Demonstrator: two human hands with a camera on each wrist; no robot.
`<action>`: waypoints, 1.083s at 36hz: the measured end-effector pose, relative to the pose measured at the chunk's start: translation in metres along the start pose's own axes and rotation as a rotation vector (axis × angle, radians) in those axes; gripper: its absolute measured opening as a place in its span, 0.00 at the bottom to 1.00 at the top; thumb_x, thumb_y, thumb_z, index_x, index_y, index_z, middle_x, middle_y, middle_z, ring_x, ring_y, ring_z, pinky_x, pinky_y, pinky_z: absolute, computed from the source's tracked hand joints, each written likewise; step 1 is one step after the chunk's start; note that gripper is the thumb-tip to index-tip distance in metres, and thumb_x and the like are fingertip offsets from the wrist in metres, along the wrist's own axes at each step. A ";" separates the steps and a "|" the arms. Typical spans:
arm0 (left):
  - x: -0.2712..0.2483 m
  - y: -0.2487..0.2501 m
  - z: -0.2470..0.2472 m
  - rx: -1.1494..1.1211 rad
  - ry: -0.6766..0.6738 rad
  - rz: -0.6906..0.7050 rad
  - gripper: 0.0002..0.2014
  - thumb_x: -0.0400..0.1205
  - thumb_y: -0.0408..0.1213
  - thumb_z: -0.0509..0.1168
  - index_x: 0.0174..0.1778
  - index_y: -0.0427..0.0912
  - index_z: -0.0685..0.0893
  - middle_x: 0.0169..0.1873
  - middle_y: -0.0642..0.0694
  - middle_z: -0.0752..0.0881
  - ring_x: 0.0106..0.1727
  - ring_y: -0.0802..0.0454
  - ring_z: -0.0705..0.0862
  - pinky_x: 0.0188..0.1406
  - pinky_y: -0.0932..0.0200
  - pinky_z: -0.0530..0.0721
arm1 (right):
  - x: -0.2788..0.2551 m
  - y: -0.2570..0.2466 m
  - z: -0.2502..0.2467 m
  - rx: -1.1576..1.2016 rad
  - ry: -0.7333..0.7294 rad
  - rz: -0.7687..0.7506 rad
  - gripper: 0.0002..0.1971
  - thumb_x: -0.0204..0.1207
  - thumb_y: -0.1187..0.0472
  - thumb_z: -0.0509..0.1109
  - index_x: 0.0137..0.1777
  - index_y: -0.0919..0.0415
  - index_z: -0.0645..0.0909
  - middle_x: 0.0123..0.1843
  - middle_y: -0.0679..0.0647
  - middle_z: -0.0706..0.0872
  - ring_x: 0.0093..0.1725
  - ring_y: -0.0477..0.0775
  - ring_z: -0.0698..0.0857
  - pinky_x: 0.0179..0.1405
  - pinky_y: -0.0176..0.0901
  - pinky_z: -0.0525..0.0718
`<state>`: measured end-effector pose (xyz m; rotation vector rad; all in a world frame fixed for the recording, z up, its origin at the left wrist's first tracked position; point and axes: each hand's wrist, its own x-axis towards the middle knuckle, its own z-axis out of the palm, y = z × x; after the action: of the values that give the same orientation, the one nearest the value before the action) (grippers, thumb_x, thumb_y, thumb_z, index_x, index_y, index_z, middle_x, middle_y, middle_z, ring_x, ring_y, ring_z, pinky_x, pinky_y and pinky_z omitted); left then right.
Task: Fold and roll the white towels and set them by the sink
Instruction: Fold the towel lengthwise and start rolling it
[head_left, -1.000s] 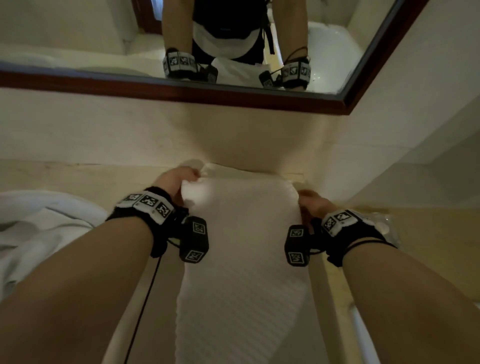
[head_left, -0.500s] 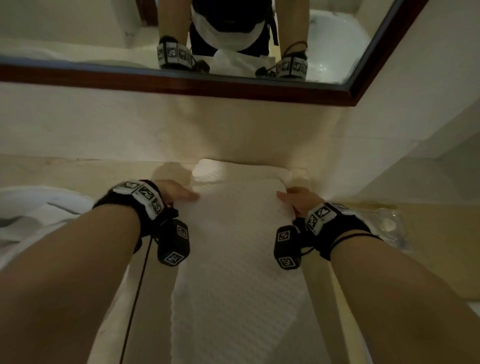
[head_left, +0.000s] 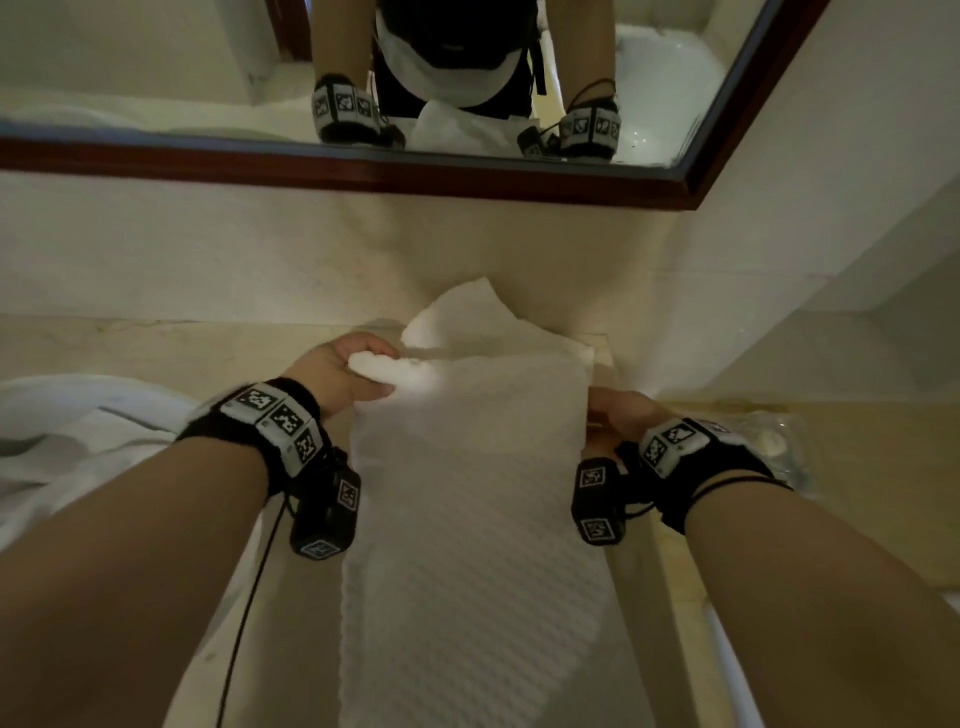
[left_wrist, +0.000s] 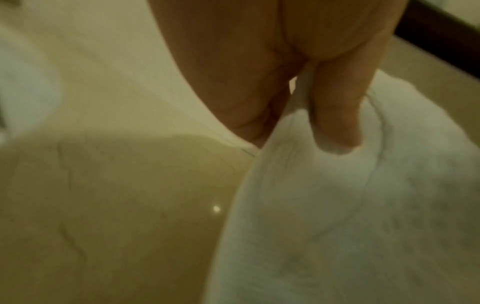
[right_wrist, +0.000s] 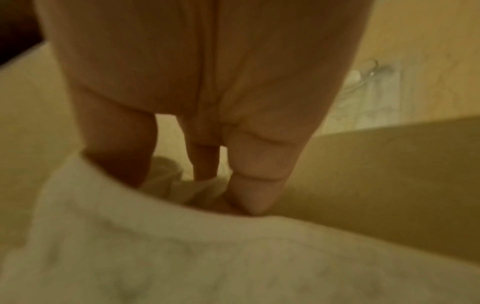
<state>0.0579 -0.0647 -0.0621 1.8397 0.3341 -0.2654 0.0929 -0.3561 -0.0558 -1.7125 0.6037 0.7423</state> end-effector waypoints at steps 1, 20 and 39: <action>-0.001 0.004 -0.002 0.120 -0.027 -0.010 0.23 0.58 0.35 0.78 0.47 0.50 0.81 0.47 0.48 0.82 0.55 0.47 0.78 0.58 0.54 0.75 | -0.002 -0.002 0.000 -0.025 -0.025 -0.019 0.17 0.82 0.69 0.61 0.70 0.70 0.75 0.59 0.64 0.84 0.43 0.64 0.83 0.29 0.43 0.82; 0.012 0.040 0.012 0.075 0.329 0.211 0.18 0.82 0.37 0.65 0.68 0.45 0.73 0.52 0.44 0.81 0.49 0.48 0.78 0.39 0.61 0.76 | 0.012 -0.012 0.011 -0.125 0.220 -0.321 0.32 0.83 0.38 0.46 0.77 0.59 0.69 0.74 0.58 0.75 0.73 0.60 0.74 0.74 0.46 0.68; 0.022 0.013 0.014 0.605 -0.135 -0.090 0.34 0.77 0.42 0.72 0.78 0.44 0.66 0.72 0.45 0.75 0.69 0.48 0.75 0.59 0.61 0.72 | 0.036 0.025 0.007 -0.198 0.045 -0.356 0.40 0.65 0.63 0.81 0.75 0.58 0.64 0.65 0.50 0.76 0.64 0.51 0.76 0.55 0.45 0.79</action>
<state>0.0830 -0.0795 -0.0617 2.3866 0.2583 -0.6007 0.0975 -0.3567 -0.1001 -1.9559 0.2477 0.5230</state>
